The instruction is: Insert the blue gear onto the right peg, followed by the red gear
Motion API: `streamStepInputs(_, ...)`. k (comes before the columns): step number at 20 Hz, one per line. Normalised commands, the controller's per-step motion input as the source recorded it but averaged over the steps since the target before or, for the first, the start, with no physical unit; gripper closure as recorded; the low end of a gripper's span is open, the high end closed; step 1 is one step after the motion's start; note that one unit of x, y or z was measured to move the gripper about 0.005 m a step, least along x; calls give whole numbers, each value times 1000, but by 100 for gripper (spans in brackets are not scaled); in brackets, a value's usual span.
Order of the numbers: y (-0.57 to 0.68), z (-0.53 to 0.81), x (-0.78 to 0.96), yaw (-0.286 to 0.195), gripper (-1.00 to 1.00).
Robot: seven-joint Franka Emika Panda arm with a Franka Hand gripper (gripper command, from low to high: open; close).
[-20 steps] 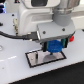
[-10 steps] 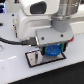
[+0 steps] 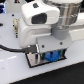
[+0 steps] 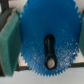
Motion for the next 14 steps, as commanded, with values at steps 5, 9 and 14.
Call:
streamStepInputs(5, 206, 549, 0, 0, -100)
streamStepInputs(9, 264, 628, -31, 0, -100)
streamStepInputs(14, 489, 304, -106, 0, -100)
